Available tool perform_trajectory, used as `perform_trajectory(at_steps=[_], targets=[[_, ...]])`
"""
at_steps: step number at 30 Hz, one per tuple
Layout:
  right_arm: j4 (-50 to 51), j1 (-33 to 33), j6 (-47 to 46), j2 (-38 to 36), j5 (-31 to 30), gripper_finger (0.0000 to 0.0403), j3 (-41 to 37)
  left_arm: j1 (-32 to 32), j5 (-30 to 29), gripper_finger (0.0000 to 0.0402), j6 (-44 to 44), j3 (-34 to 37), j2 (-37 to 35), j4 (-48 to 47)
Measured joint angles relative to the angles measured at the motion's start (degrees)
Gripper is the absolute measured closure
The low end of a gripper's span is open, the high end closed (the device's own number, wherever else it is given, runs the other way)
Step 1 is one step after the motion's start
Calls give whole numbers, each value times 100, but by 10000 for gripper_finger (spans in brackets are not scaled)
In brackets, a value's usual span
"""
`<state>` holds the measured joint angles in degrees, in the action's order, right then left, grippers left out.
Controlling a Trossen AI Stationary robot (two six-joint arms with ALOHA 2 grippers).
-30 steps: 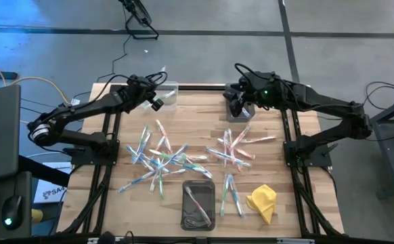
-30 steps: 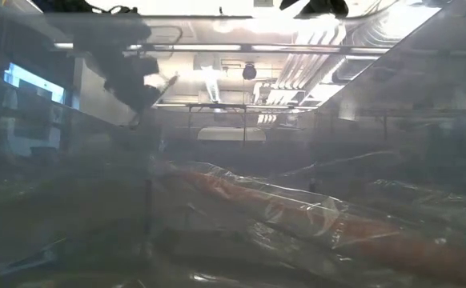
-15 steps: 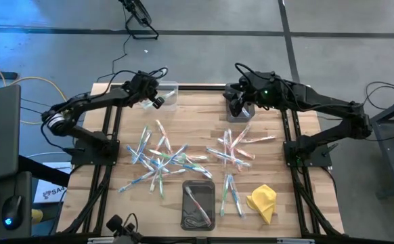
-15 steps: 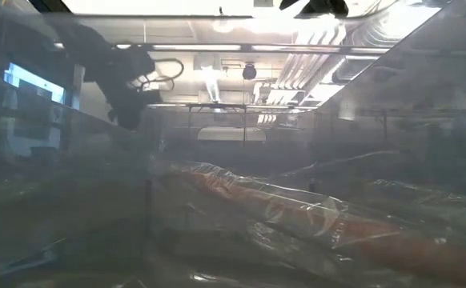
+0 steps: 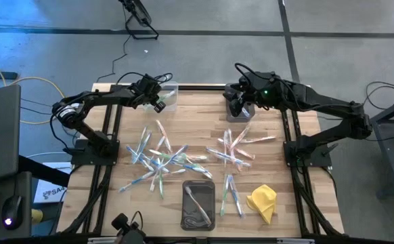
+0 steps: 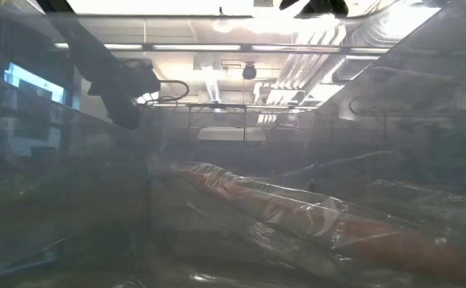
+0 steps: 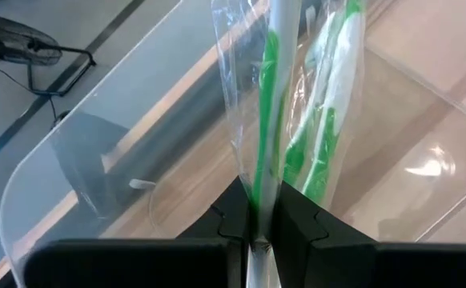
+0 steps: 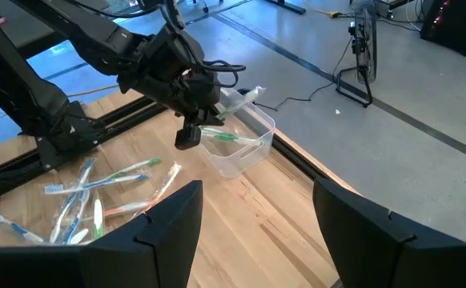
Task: Pick & Place Toothbrushes
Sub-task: Put the green toothbrush into the transparent bin, then put the orange toothbrush into the bottom black bin
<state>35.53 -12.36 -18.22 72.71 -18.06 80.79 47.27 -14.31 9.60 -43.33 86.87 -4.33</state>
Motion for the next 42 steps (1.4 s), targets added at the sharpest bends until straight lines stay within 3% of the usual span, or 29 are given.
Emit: perform_trajectory(at_steps=[5,13,18,32,42], targets=[[0,0,0,0,0,172,0,0,-100,366,-148,-2,0,78],[-20,0,0,0,-1,172,0,-1,-100,281,-143,-2,0,89],[-20,0,0,0,0,172,0,-2,-88,258,-228,-2,0,89],[-17,0,31,0,0,172,2,-17,451,259,-1010,-227,-55,-250],[-17,-2,44,0,-2,172,2,-749,519,312,-1014,-742,-55,-582]])
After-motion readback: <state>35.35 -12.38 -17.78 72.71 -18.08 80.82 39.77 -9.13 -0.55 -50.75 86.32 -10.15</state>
